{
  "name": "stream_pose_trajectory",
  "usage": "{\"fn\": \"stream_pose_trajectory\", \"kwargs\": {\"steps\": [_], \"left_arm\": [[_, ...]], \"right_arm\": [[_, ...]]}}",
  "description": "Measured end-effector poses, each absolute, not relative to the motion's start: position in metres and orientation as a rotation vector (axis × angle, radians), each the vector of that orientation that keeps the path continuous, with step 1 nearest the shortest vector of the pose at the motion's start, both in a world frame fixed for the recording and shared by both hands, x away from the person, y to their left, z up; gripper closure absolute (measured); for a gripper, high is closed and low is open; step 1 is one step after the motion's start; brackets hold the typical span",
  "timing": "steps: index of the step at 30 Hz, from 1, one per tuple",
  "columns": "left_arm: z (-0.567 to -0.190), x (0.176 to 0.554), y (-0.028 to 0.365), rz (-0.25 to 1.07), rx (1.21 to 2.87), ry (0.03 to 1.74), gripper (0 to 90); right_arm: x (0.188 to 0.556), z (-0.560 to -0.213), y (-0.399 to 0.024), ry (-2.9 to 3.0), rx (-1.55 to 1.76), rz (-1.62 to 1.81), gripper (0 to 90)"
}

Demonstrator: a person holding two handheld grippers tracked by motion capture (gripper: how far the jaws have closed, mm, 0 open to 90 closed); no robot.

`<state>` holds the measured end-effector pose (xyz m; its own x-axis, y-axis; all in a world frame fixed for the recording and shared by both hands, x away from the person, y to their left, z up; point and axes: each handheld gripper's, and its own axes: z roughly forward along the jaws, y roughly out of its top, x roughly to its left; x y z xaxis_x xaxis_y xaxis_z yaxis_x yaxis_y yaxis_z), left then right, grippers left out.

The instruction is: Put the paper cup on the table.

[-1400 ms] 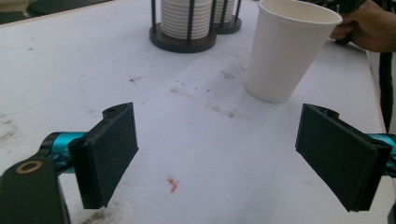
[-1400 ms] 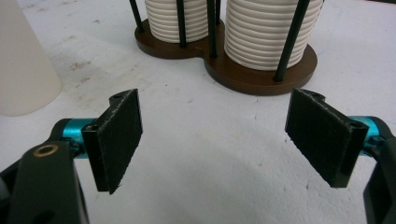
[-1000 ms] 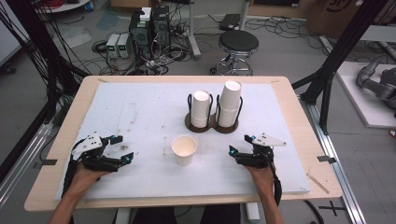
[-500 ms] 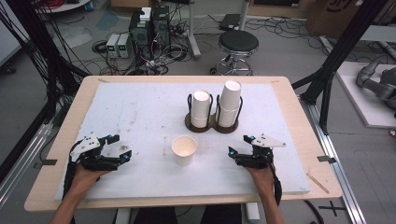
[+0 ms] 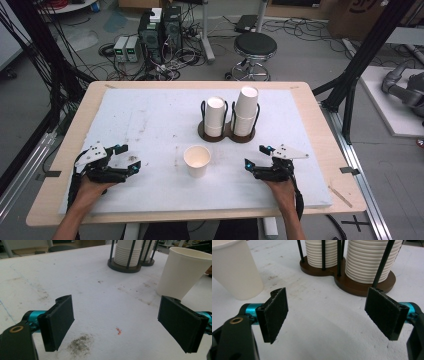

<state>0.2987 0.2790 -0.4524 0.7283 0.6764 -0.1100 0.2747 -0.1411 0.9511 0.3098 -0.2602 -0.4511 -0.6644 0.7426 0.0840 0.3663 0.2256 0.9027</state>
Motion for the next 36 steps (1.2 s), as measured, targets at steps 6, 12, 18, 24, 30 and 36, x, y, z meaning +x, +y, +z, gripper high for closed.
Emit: {"fn": "stream_pose_trajectory", "kwargs": {"steps": [6,12,18,24,30,36], "left_arm": [[-0.4524,0.2985,0.2788,0.414,1.725,0.756,13.3],[-0.4524,0.2983,0.2789,0.415,1.727,0.751,13.3],[-0.4525,0.2981,0.2786,0.414,1.725,0.75,13.3],[-0.4525,0.2984,0.2783,0.412,1.725,0.754,13.3],[-0.4525,0.2979,0.278,0.423,1.728,0.75,13.3],[-0.4525,0.2986,0.2782,0.412,1.727,0.755,13.3]], "right_arm": [[0.3094,-0.451,-0.2597,2.155,1.018,1.415,19.5],[0.3093,-0.4512,-0.2601,2.151,1.006,1.423,19.5],[0.3094,-0.4512,-0.259,2.157,1.002,1.409,19.5],[0.3093,-0.4511,-0.2583,2.16,0.999,1.409,19.5],[0.3089,-0.4511,-0.2581,2.163,0.995,1.403,19.5],[0.3095,-0.4511,-0.2588,2.164,1.015,1.411,19.5]]}}
